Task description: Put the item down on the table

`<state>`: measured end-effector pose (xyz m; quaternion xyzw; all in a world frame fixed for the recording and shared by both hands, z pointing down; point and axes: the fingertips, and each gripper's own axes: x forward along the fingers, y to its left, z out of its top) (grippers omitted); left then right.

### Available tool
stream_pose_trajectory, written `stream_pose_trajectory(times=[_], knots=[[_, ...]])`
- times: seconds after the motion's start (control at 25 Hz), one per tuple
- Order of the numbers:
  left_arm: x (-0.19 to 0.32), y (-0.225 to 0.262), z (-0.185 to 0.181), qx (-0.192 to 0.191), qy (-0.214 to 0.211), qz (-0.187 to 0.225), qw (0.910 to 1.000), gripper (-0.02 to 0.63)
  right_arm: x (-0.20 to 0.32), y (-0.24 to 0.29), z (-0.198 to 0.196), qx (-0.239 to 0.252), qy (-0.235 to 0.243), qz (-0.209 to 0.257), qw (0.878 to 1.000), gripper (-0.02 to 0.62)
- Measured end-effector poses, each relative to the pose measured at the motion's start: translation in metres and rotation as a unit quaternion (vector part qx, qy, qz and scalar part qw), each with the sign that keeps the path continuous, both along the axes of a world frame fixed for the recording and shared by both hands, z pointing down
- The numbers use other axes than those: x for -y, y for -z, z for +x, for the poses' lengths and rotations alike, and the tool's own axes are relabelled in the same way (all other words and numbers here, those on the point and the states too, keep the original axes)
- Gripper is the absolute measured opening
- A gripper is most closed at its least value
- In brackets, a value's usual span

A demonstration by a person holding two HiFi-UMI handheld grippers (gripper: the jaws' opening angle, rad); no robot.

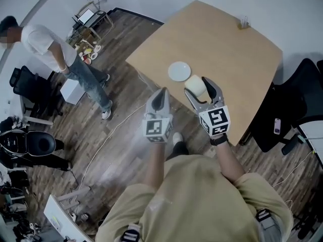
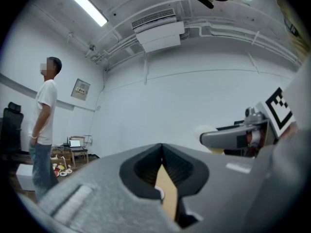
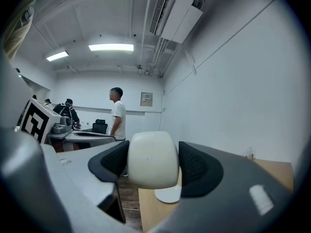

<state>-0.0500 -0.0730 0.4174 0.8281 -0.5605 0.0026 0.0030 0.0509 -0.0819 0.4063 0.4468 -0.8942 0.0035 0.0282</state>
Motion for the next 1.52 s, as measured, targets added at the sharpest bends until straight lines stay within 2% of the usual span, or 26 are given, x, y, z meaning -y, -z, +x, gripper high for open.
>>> stream_pose_trajectory(times=[0.12,0.32,0.48,0.68,1.04,1.52], knots=[[0.033,0.001,-0.023,-0.003,-0.008,0.004,1.0000,0.003,0.031,0.002,-0.019,-0.009,-0.010,0.001,1.000,0.324],[0.071,-0.011,-0.054,-0.019,-0.024,-0.004,0.9995,0.003,0.072,-0.015,-0.045,-0.025,-0.030,-0.024,0.999,0.324],[0.089,-0.023,-0.056,-0.023,-0.050,-0.010,0.9984,0.003,0.089,-0.028,-0.055,-0.034,-0.043,-0.032,0.998,0.324],[0.107,-0.048,-0.057,-0.026,-0.075,-0.037,0.9962,0.003,0.103,-0.064,-0.065,-0.051,-0.051,-0.067,0.995,0.324],[0.159,-0.105,-0.067,-0.031,-0.069,-0.103,0.9919,0.003,0.159,-0.129,-0.074,-0.051,-0.048,-0.135,0.988,0.324],[0.227,-0.161,-0.074,-0.012,-0.061,-0.170,0.9834,0.003,0.238,-0.213,-0.093,-0.072,-0.036,-0.206,0.975,0.324]])
